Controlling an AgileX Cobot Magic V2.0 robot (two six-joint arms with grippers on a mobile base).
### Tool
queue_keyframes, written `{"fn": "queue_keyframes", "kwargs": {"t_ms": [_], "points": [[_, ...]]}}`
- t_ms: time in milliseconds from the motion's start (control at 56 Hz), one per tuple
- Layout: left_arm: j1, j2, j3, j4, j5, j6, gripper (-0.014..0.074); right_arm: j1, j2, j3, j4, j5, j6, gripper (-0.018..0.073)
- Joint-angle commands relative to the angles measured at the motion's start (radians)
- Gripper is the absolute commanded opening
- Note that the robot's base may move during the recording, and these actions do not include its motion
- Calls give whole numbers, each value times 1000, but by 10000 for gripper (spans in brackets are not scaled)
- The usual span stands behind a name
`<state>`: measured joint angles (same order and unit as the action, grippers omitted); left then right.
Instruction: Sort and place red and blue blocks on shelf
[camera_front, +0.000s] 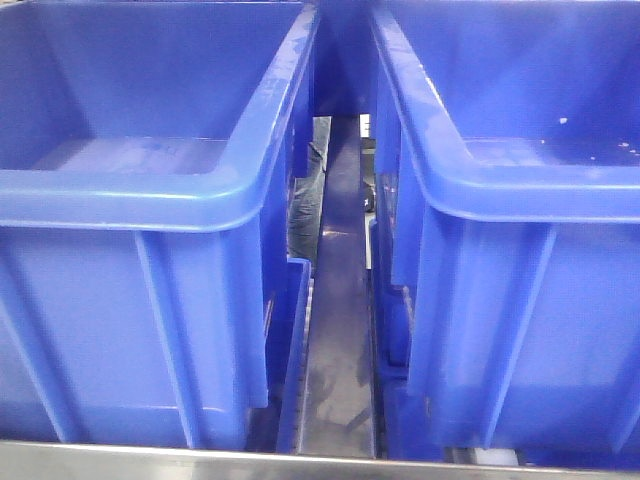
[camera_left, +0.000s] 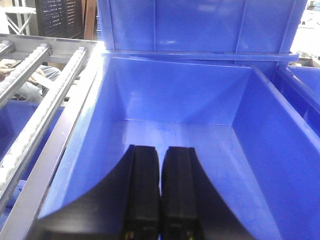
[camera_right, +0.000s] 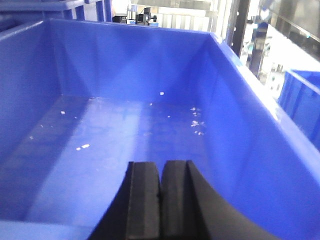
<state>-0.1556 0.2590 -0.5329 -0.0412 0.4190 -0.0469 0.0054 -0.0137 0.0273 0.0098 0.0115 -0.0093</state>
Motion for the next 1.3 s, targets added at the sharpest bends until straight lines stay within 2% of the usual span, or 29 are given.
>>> {"fn": "queue_keyframes", "kwargs": {"t_ms": [0,821,911,964,1054,1179,1286], "points": [[0,8,-30,-10,-83,-8,80,-5,-9,3,15,-4,-5,57],[0,8,-27,-10,-85,-8,80,-5,-9,3,15,-3,-5,57],[0,6,-3,69,-111,-5,80,-5,-9,3,15,-3,-5,57],[7,-4,25,86,-155,-3,80,-5,-9,3,15,-3,-5,57],[40,-45,112,74,-238,7,80,-5,-9,3,15,-3,-5,57],[86,-113,262,-66,-326,142,80,-5,-9,3,15,-3,-5,57],[98,-161,350,-72,-365,143,80,-5,-9,3,15,-3,-5,57]]}}
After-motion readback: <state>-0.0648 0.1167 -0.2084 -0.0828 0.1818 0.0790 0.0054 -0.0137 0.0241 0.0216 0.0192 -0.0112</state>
